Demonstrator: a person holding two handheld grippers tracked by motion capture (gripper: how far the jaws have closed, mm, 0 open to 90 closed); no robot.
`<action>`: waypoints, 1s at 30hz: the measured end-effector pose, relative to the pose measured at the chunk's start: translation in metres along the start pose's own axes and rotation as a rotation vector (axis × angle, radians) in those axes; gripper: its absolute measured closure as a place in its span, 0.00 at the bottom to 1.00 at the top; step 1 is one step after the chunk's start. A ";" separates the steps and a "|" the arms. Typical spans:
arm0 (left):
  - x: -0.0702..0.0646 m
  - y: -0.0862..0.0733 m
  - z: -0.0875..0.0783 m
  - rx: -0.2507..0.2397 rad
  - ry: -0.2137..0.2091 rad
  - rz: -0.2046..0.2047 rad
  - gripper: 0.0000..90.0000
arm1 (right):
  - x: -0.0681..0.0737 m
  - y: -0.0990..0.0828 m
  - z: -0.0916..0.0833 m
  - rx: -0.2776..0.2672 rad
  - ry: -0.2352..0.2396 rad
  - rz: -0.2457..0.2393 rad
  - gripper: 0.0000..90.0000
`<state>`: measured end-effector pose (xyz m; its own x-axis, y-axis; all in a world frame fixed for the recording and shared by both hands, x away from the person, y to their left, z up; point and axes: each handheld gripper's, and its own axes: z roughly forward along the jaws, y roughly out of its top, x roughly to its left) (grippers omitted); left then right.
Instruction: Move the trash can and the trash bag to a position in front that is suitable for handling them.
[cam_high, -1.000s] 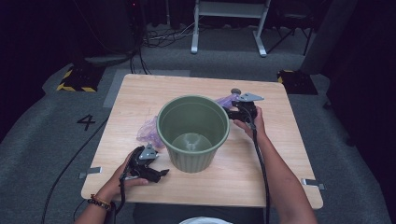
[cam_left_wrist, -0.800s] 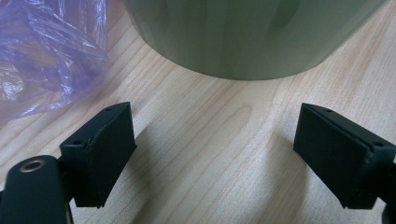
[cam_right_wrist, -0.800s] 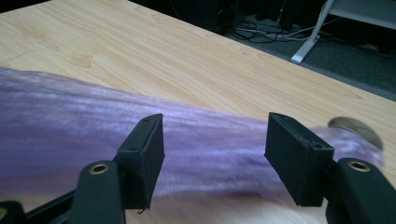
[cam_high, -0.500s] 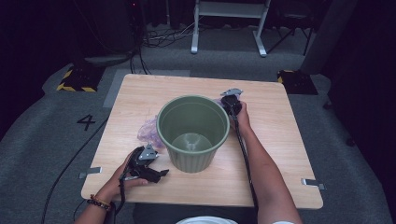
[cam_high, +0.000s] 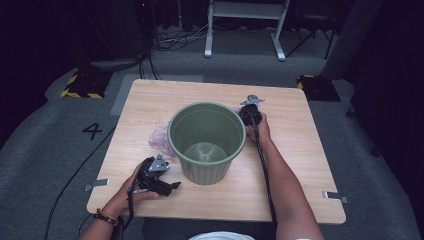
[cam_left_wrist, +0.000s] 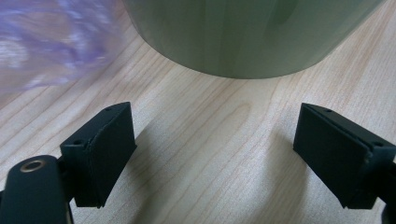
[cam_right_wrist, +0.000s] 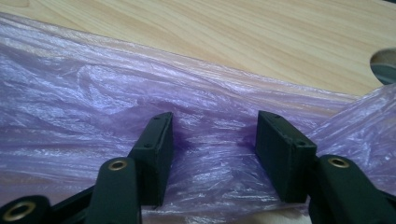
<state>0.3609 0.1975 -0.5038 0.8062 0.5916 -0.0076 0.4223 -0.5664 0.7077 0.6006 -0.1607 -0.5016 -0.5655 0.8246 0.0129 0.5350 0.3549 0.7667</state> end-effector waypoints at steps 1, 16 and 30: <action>0.000 0.000 0.000 0.000 0.000 0.000 0.14 | -0.001 -0.003 -0.003 -0.001 0.001 -0.004 0.53; -0.004 0.004 0.003 -0.001 0.024 -0.013 0.13 | -0.006 -0.058 -0.075 0.041 -0.022 0.006 0.51; -0.021 0.016 0.016 0.009 0.069 -0.052 0.10 | 0.005 -0.114 -0.143 0.057 0.015 0.004 0.38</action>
<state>0.3570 0.1665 -0.5036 0.7528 0.6583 0.0050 0.4666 -0.5389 0.7014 0.4476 -0.2598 -0.4972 -0.5725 0.8195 0.0264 0.5722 0.3763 0.7287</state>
